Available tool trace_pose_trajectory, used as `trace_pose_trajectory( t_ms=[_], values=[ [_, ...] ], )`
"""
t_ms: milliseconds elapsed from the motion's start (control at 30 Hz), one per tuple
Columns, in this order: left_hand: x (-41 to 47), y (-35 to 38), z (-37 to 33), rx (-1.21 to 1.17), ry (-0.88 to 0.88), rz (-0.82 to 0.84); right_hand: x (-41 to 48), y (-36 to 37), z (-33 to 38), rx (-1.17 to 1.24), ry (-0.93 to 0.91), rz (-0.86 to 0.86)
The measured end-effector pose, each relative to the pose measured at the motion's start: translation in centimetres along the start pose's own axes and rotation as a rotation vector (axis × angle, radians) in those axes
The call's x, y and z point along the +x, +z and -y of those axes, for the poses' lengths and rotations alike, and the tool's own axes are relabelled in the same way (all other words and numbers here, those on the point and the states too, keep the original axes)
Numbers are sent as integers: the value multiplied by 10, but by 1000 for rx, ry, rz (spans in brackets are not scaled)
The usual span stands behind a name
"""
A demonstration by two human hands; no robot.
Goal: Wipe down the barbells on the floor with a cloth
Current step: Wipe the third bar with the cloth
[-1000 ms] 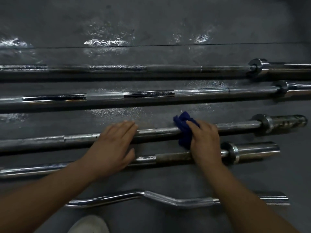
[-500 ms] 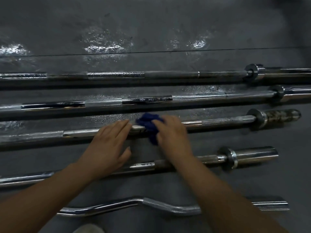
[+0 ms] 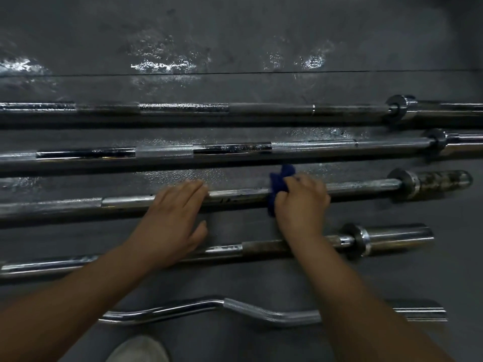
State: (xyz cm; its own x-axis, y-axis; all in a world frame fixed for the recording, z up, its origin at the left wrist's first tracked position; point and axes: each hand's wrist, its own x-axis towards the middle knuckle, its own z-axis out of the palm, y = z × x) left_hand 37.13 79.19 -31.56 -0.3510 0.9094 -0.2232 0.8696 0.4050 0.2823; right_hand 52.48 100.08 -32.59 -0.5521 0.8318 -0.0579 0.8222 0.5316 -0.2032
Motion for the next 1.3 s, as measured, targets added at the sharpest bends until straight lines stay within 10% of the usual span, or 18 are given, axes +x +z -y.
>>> trace_pose_trajectory(
  t_ms=[133, 333, 600, 1033, 1300],
  values=[
    [-4, 0, -3, -20, 1, 4, -11, -1, -4, -58, -337, 91],
    [-15, 5, 1, -32, -22, 2, -15, -9, -43, -59, 90, -31],
    [-18, 8, 0, -45, -18, 14, -16, -7, -51, -254, -282, 126],
    [-11, 3, 3, -45, -27, -35, 1, 5, -23, 418, 207, -170],
    [-8, 0, 4, -59, -20, -68, 3, 21, 51, 232, -365, 31]
  ],
)
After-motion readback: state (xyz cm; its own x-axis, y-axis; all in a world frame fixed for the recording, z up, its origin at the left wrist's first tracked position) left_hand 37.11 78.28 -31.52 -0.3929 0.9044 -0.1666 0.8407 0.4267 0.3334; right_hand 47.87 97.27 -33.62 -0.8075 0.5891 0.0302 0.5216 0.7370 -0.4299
